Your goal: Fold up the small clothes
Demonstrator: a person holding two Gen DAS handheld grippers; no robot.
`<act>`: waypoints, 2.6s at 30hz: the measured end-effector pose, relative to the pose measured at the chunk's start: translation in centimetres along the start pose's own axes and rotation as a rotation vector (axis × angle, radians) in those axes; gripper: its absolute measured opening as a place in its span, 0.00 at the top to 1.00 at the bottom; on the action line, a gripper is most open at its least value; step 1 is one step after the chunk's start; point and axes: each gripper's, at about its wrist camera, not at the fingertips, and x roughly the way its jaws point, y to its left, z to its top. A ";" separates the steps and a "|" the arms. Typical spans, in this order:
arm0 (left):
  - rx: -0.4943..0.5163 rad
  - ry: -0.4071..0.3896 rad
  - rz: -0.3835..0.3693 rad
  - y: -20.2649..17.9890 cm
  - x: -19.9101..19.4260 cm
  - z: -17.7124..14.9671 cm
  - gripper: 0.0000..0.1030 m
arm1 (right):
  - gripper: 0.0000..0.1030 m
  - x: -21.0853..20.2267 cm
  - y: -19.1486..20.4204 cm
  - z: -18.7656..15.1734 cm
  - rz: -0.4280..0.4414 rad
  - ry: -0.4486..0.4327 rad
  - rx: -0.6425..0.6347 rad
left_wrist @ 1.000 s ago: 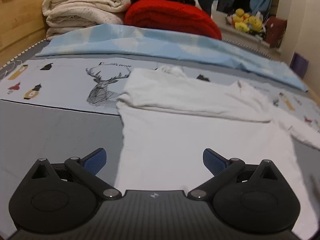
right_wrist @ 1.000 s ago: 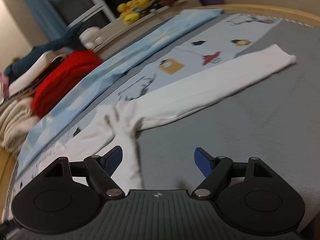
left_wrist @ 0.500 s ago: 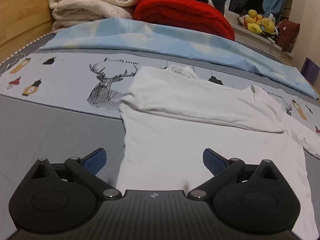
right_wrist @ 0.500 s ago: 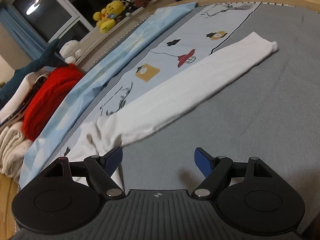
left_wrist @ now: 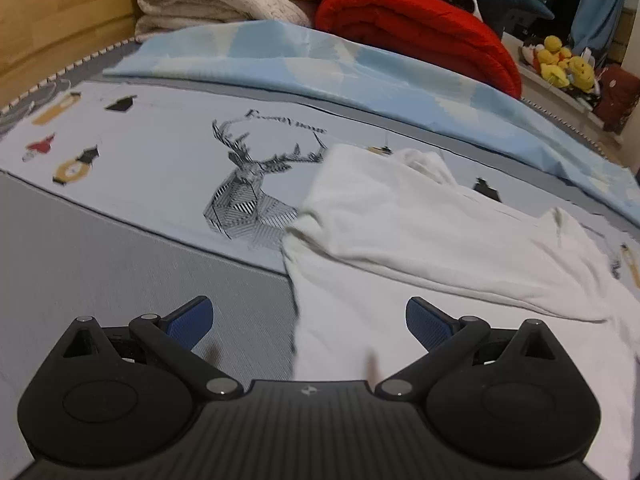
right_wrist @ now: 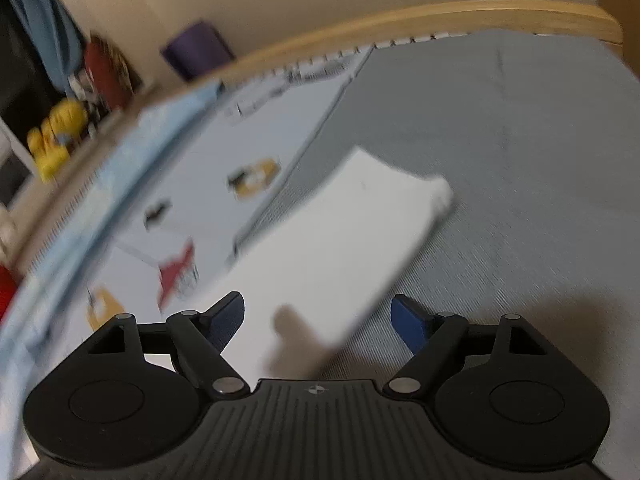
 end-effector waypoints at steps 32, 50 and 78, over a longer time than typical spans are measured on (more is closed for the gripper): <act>-0.056 -0.029 0.175 6.4 -1.7 2.4 0.00 | 0.50 -19.3 35.2 -42.5 0.878 0.184 -1.357; 0.038 -0.023 0.107 2.7 -1.9 1.1 0.00 | 0.43 -17.2 15.4 -19.6 0.383 0.135 -0.908; 0.147 0.011 0.110 0.2 0.2 0.0 0.00 | 0.69 -6.0 21.2 -21.0 0.538 0.181 -1.093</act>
